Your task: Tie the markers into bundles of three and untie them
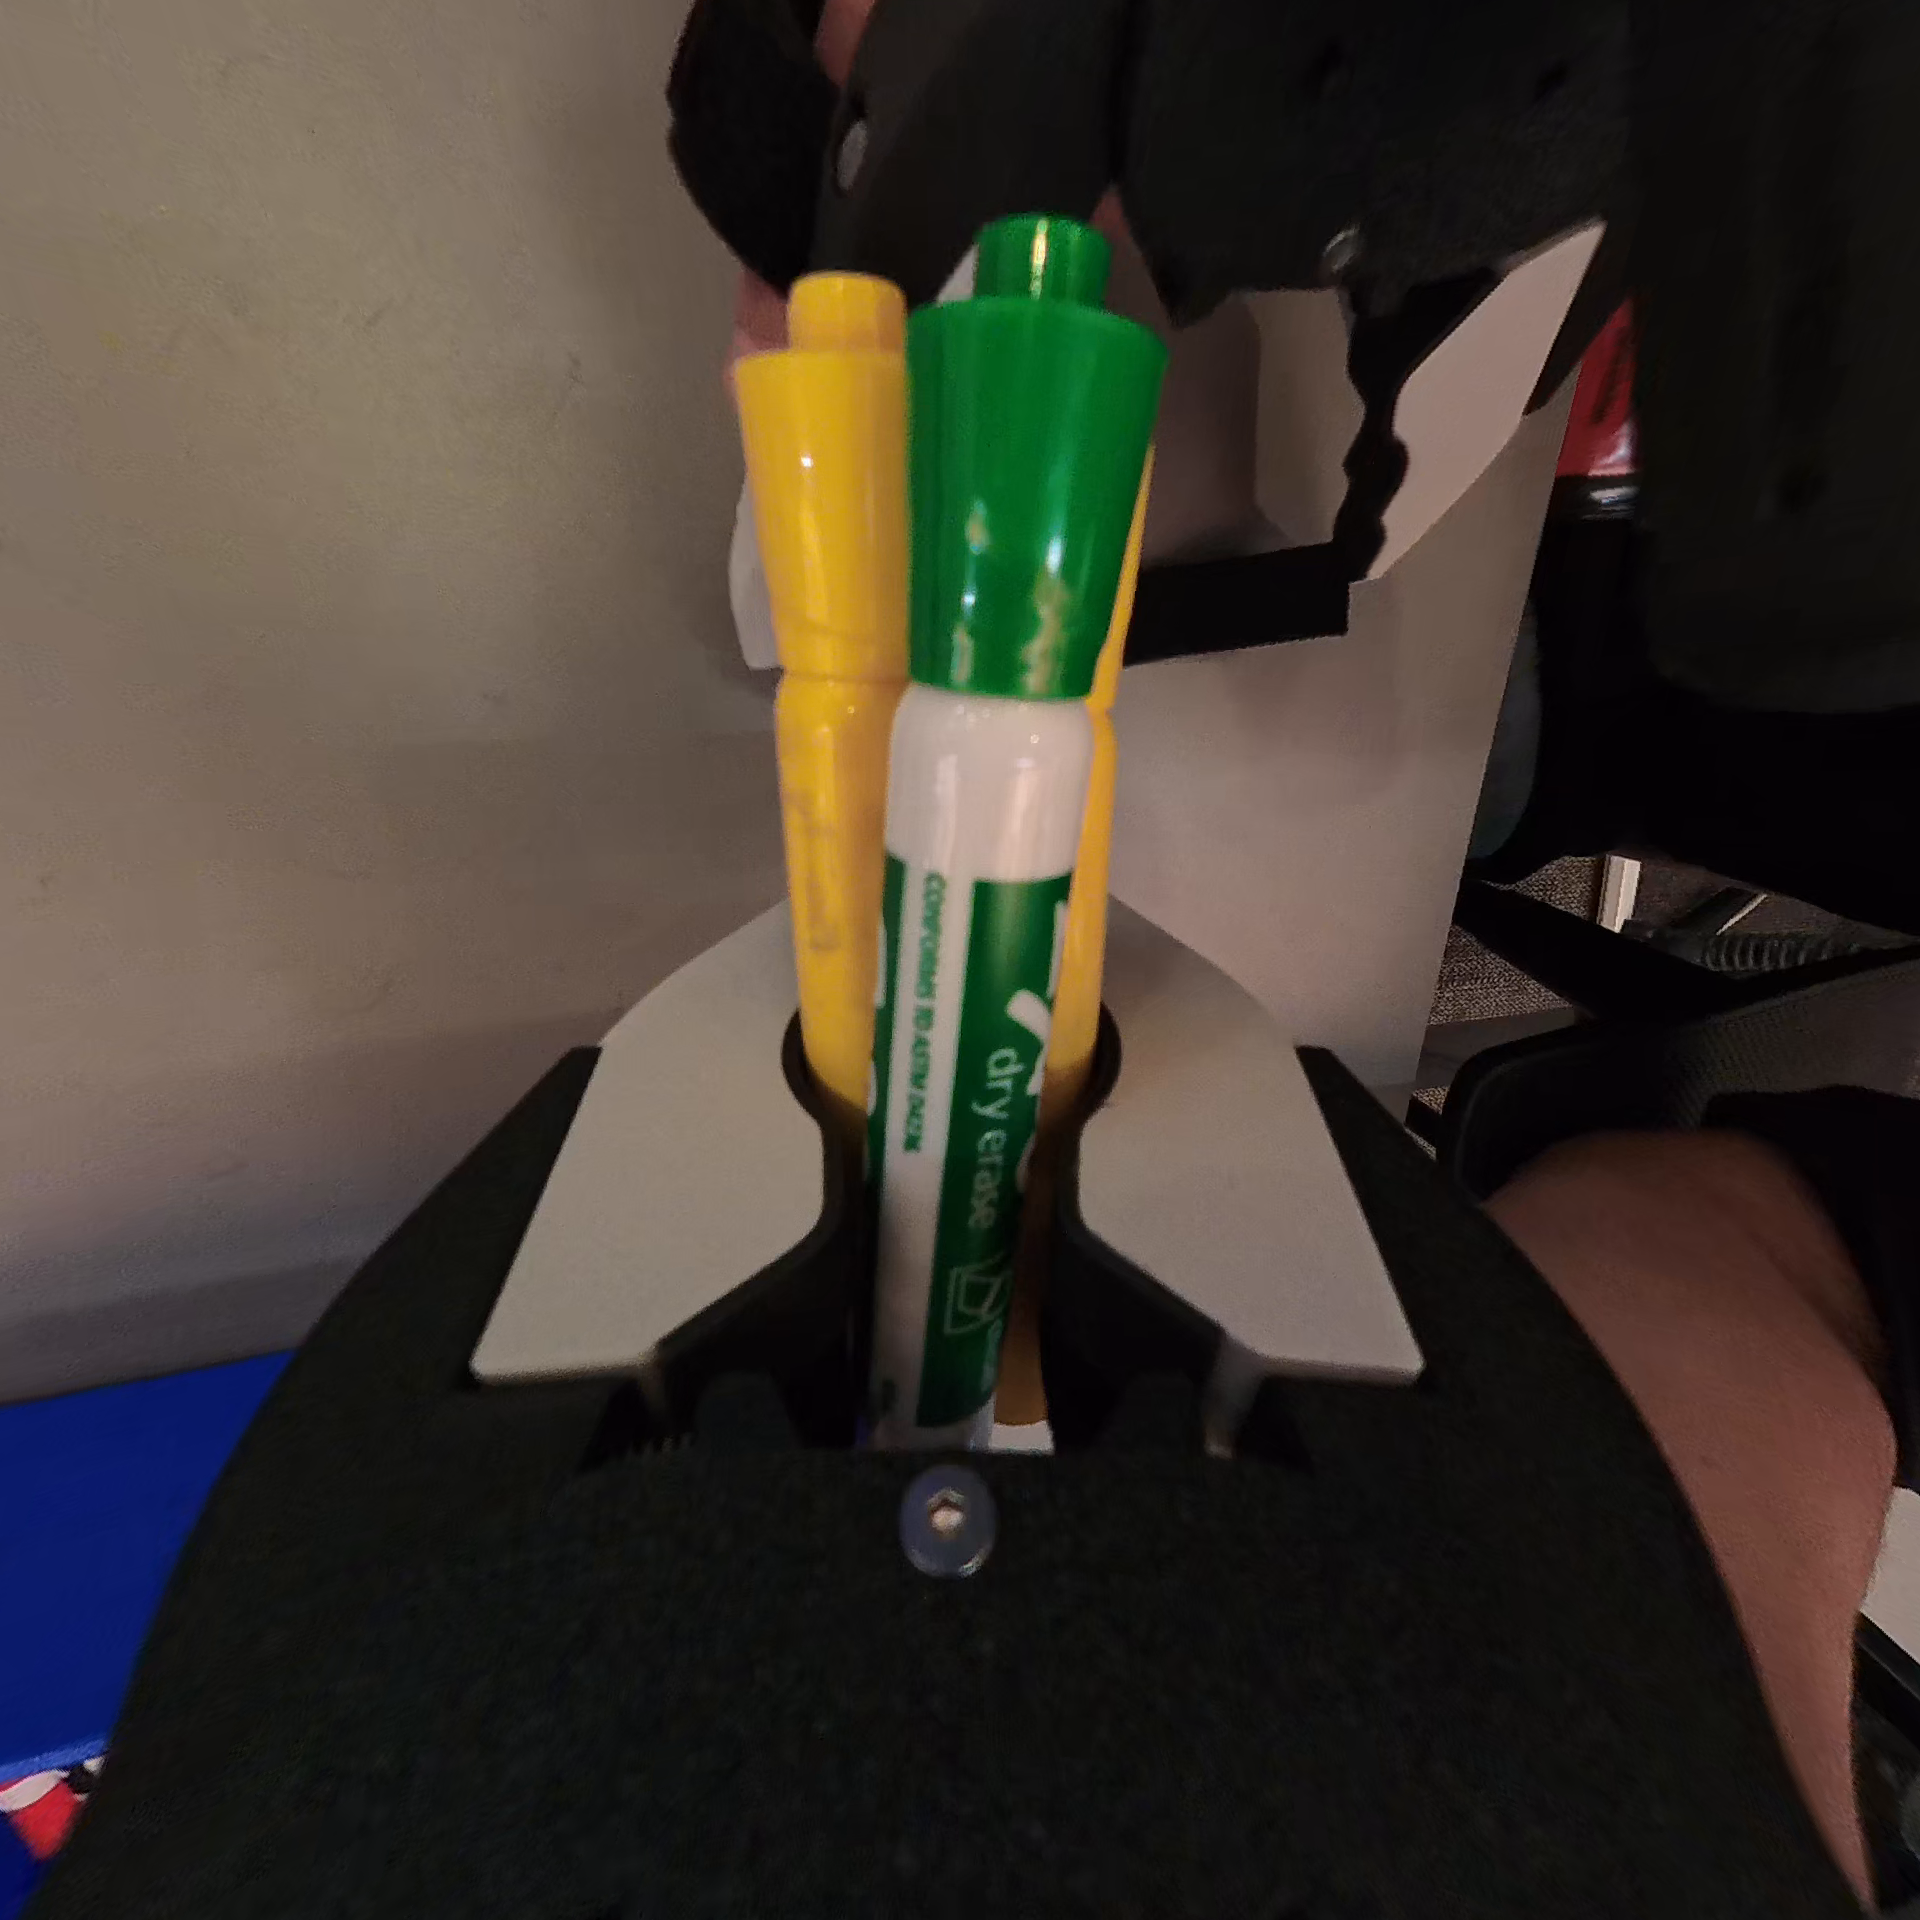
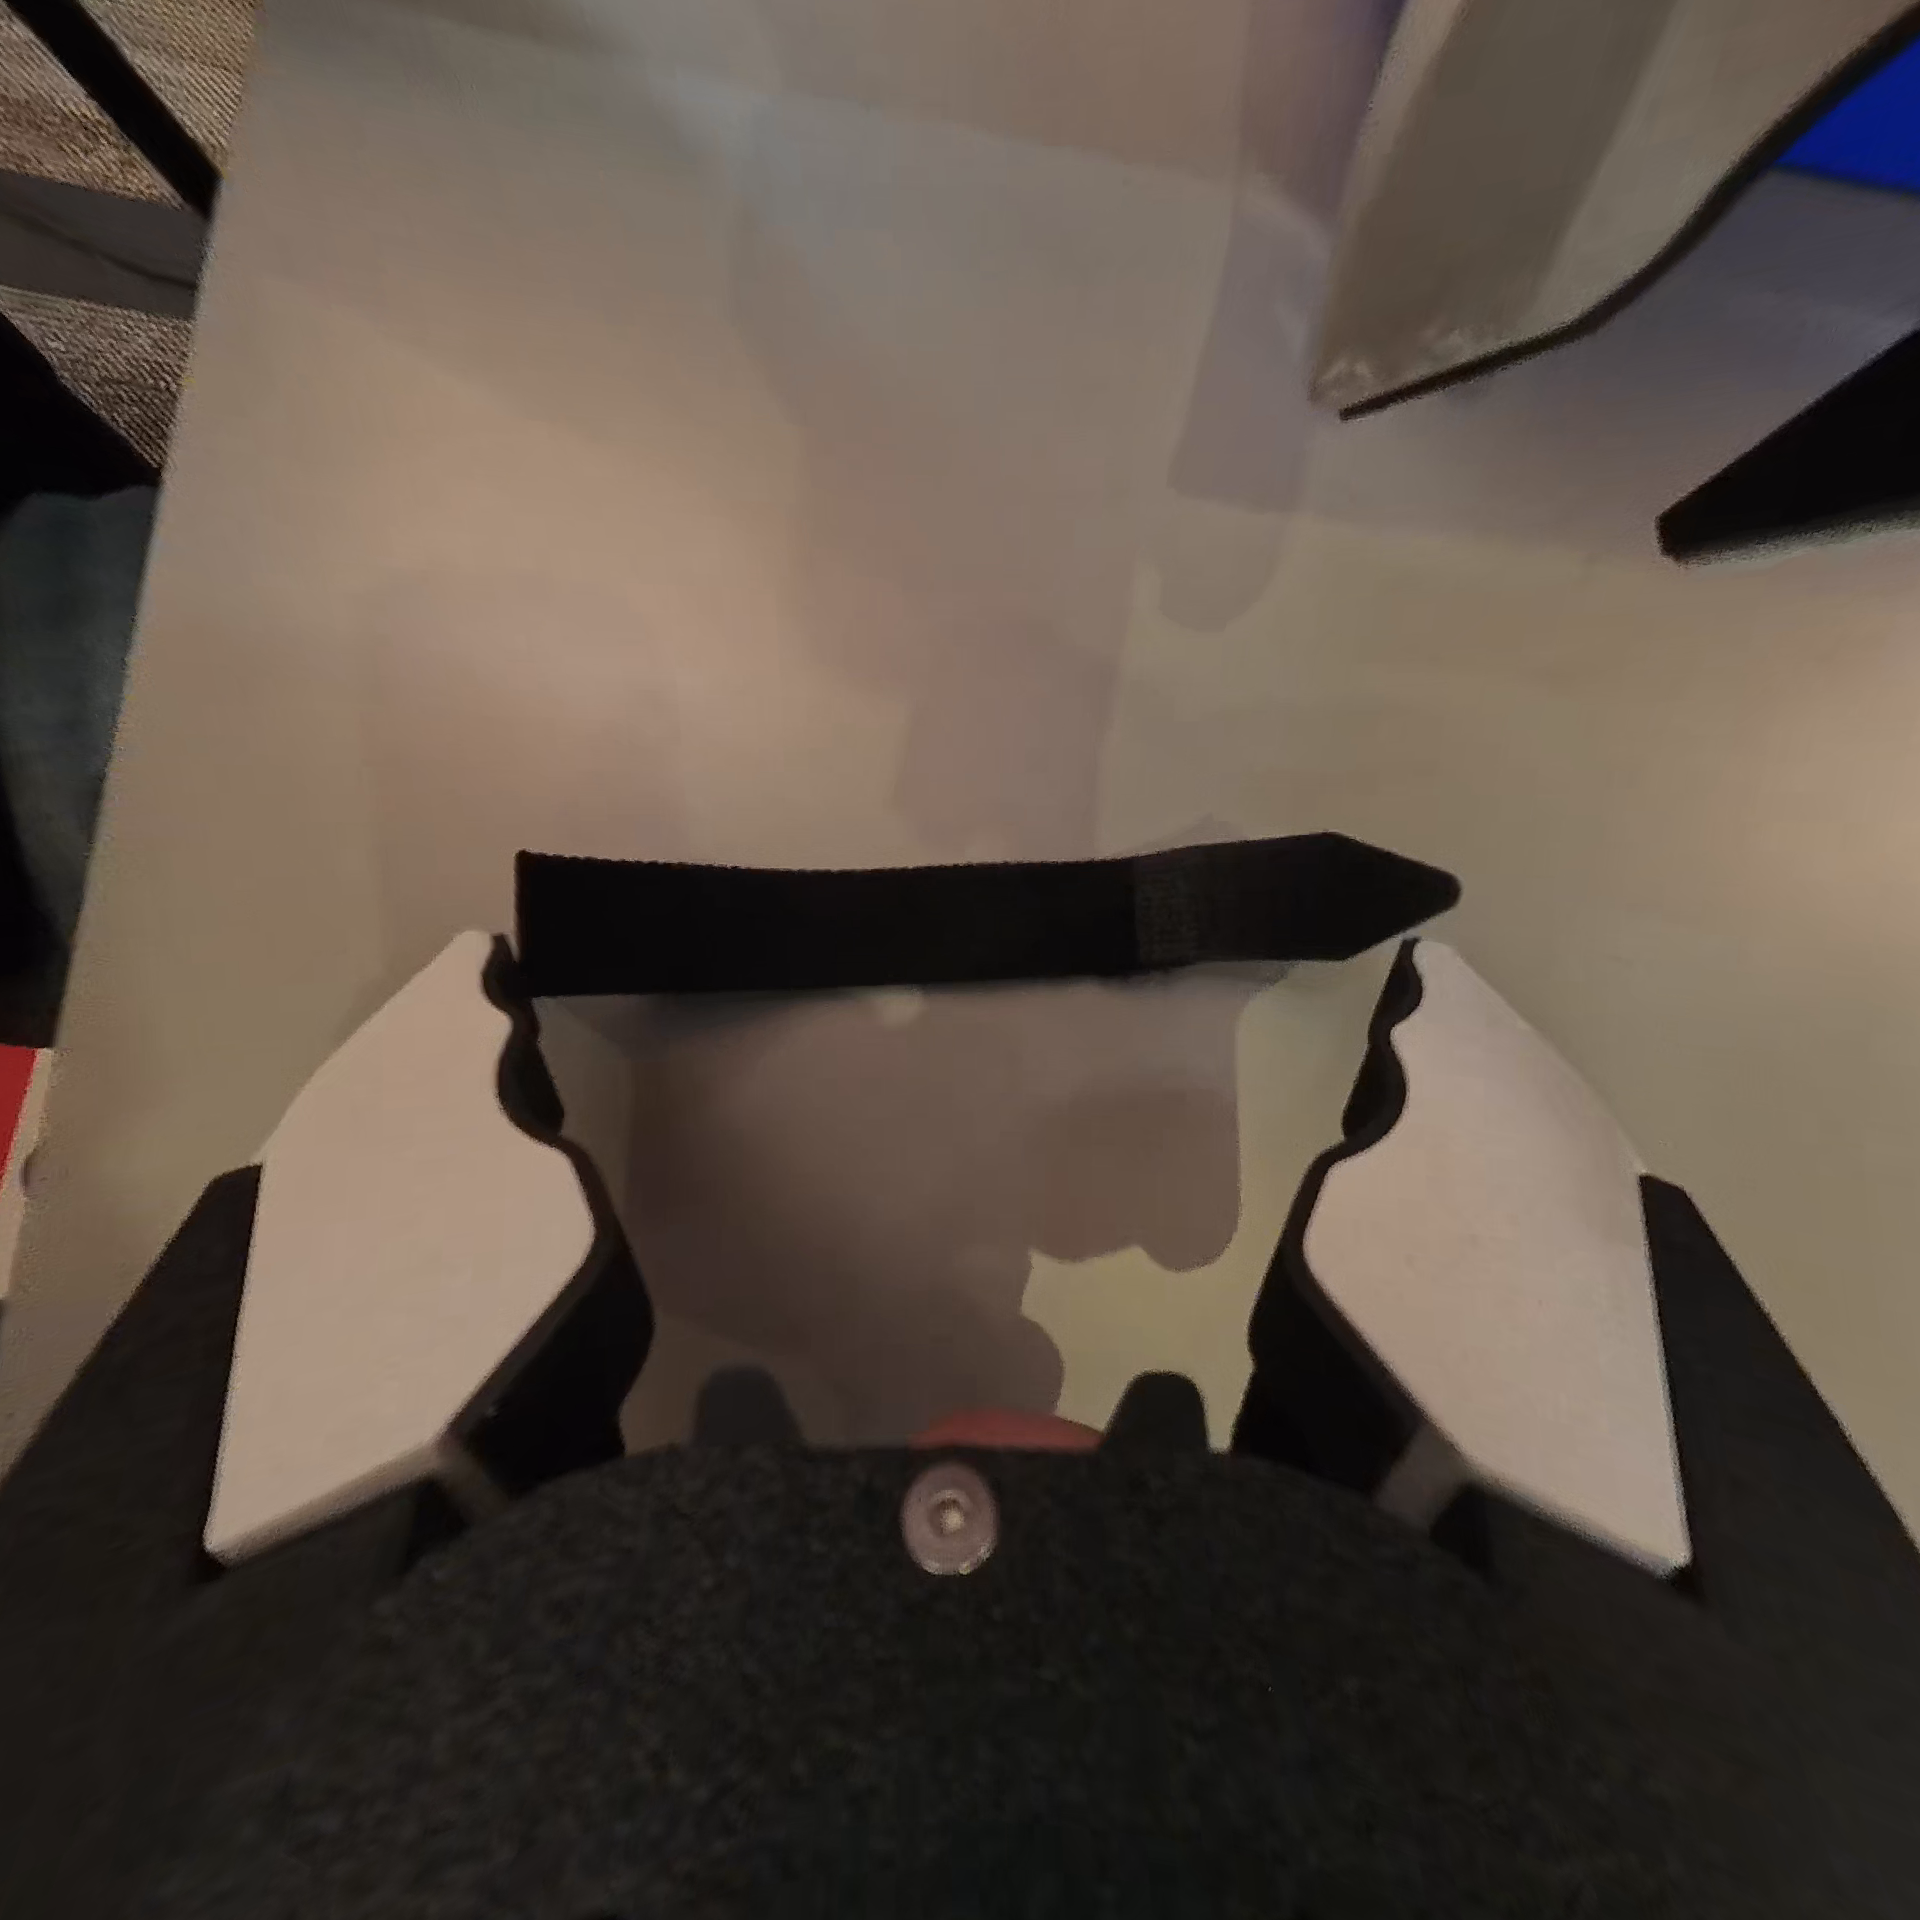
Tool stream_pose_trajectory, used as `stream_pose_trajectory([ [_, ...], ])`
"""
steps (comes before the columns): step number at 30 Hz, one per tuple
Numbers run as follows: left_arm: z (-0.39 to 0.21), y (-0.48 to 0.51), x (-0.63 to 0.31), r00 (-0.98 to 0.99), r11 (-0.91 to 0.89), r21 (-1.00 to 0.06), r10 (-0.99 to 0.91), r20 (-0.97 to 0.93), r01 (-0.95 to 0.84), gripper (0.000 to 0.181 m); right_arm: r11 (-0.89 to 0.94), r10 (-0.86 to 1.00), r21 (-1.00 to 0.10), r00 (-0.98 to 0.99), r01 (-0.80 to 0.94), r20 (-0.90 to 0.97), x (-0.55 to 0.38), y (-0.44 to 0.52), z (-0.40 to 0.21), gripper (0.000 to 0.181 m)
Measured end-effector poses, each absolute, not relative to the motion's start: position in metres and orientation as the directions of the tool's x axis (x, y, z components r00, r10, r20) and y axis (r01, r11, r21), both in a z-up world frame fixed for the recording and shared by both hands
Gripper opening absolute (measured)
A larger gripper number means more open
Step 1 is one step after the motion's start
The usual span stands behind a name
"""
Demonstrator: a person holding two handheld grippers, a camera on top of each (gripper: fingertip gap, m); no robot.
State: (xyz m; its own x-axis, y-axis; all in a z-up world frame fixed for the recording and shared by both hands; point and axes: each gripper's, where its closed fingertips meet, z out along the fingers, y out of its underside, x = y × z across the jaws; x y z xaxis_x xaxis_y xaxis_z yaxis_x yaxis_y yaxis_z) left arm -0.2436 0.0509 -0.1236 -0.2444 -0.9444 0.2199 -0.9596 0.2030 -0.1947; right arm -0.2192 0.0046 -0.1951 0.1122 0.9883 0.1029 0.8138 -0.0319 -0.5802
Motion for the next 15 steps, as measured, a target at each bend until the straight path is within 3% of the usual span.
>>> stream_pose_trajectory([
  [3,-0.123,0.051,-0.244,-0.243,0.202,-0.194,-0.945,0.220,-0.960,0.041,-0.045,0.990,-0.579,0.114,0.814,0.083,-0.221,0.007,-0.197,0.141],
  [15,-0.126,0.052,-0.246,-0.234,0.194,-0.188,-0.945,0.228,-0.963,0.041,-0.065,0.994,-0.693,0.107,0.718,0.017,-0.223,0.010,-0.179,0.050],
])
